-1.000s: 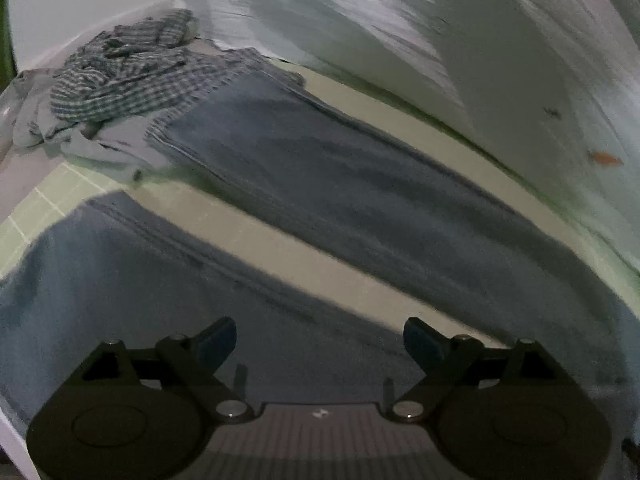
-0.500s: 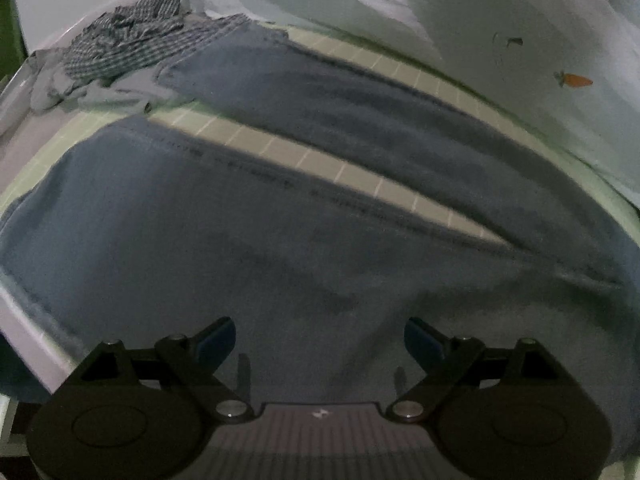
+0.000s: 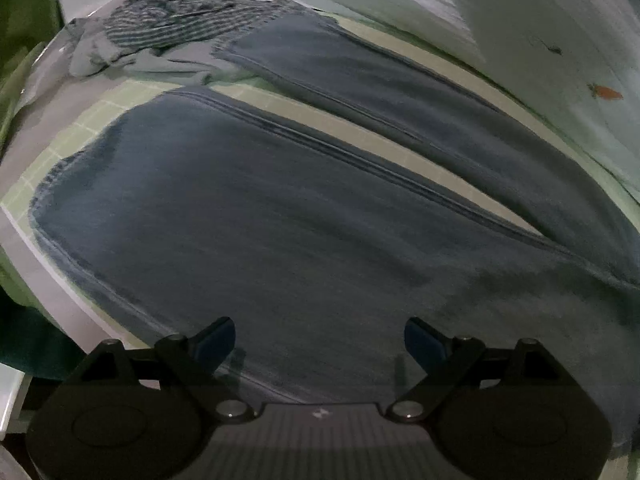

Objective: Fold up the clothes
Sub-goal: 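Grasp both jeans leg hems together with the left gripper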

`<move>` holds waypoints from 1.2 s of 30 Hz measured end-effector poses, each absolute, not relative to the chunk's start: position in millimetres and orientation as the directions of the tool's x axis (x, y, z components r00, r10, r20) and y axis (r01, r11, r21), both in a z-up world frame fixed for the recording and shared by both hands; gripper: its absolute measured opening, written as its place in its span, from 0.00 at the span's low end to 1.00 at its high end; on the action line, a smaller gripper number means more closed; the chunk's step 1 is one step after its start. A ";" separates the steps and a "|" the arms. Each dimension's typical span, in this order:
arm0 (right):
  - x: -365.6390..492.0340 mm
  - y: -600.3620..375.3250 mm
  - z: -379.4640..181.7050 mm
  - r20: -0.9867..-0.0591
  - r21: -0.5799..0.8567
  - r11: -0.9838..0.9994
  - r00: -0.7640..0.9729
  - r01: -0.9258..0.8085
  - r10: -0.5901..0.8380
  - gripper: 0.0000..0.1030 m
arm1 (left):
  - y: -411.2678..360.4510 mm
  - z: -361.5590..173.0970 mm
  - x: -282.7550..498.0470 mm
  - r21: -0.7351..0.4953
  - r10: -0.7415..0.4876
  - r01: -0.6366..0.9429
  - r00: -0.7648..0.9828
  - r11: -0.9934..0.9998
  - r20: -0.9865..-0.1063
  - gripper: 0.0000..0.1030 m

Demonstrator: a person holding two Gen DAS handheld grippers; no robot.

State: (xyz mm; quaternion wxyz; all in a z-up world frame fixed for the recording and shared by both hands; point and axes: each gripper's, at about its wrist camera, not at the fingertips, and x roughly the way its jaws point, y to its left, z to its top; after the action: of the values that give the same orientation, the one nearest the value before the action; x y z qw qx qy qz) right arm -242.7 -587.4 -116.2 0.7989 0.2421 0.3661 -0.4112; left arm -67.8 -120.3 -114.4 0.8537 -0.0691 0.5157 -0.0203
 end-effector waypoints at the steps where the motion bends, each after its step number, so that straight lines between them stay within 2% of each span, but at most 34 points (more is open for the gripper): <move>1: -239.3 -586.1 -117.0 -0.783 0.073 0.538 0.382 0.840 -0.491 1.00 | -114.5 -113.6 -65.3 -0.144 -0.106 -0.046 0.469 0.989 -0.877 0.89; 7: -226.0 -580.7 -120.7 -0.767 0.034 0.465 0.321 0.885 -0.556 1.00 | -72.9 -115.4 -45.4 -0.163 -0.090 -0.122 0.461 0.979 -0.883 0.89; 12: -226.1 -564.3 -126.4 -0.705 0.030 0.403 0.305 0.915 -0.641 1.00 | -30.2 -117.9 -29.8 -0.157 -0.061 -0.174 0.461 0.972 -0.885 0.89; 20: -218.3 -544.8 -130.5 -0.655 0.024 0.289 0.233 0.957 -0.718 1.00 | 46.6 -119.0 -10.1 -0.135 0.018 -0.297 0.460 0.945 -0.888 0.89; 31: -209.0 -541.9 -127.5 -0.692 0.024 0.239 0.189 0.971 -0.697 1.00 | 86.0 -126.1 -11.5 -0.187 0.003 -0.366 0.461 0.912 -0.887 0.87; 33: -207.8 -543.4 -126.8 -0.699 0.024 0.239 0.187 0.971 -0.690 1.00 | 85.9 -124.9 -11.8 -0.188 0.008 -0.368 0.470 0.911 -0.883 0.84; 35: -207.4 -544.1 -126.1 -0.705 0.024 0.239 0.186 0.971 -0.684 1.00 | 84.7 -123.7 -10.8 -0.180 0.018 -0.369 0.475 0.912 -0.880 0.71; 36: -207.1 -545.2 -125.8 -0.708 0.024 0.239 0.185 0.971 -0.682 1.00 | 83.7 -123.0 -10.1 -0.180 0.017 -0.365 0.477 0.914 -0.879 0.68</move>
State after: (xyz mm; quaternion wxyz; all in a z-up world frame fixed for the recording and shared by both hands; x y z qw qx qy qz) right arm -207.1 -545.2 -125.8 0.7298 0.2451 0.2949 -0.5660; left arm -10.1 83.7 -123.0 0.8414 -0.1741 0.4988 0.1136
